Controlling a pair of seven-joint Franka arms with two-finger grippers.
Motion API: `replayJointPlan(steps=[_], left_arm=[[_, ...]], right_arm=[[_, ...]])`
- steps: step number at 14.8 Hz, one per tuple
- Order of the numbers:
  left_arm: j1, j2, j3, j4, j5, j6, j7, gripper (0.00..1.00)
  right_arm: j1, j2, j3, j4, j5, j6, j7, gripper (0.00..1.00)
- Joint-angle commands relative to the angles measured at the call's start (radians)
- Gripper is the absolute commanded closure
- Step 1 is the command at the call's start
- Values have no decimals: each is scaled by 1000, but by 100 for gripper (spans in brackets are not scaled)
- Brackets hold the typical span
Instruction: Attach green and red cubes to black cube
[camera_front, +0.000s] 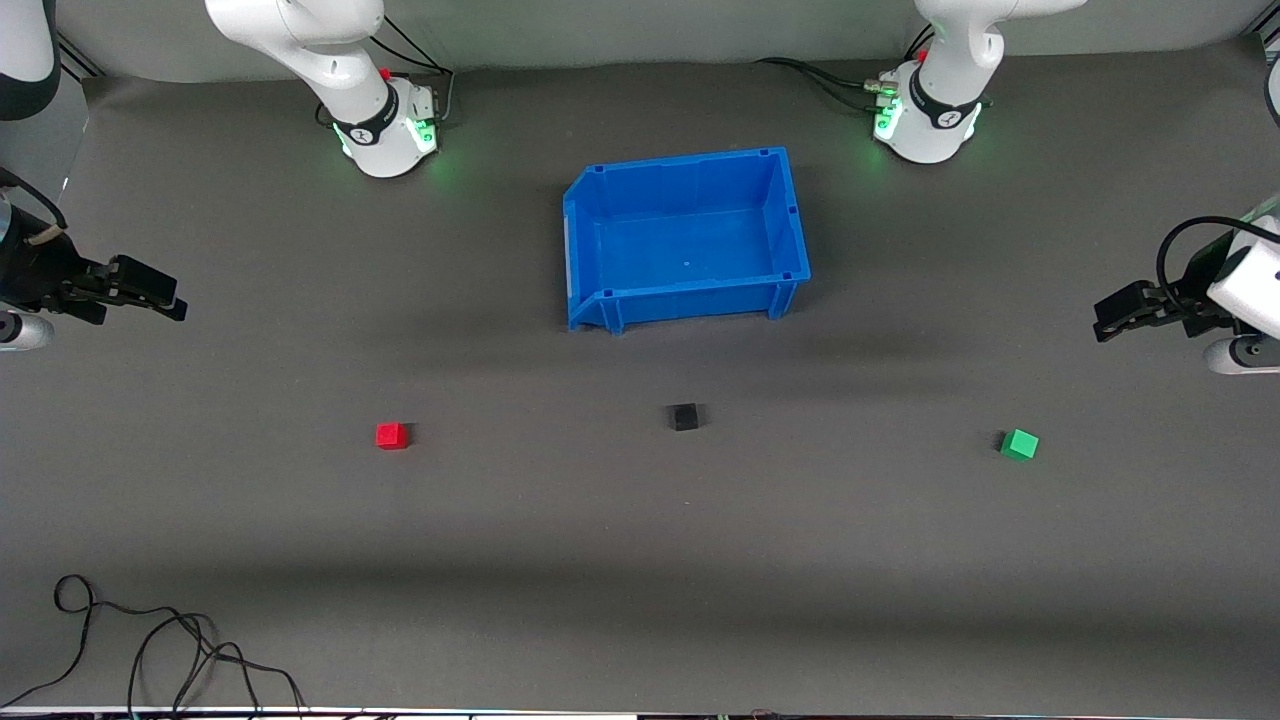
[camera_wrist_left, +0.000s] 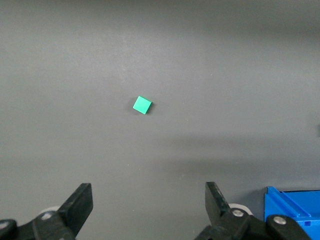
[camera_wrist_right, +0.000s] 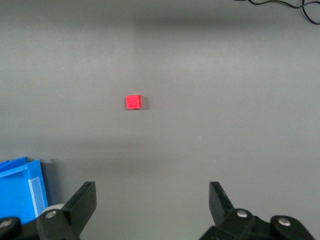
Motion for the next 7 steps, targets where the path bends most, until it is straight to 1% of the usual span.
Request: replayJointPlan(steps=[1, 7], left_arm=[[-4, 3, 2, 8, -6, -12, 2, 0], [-1, 12, 3, 5, -9, -12, 13, 0]], right_arm=[[16, -18, -17, 1, 16, -11, -12, 0], [16, -13, -18, 6, 18, -11, 3, 0]])
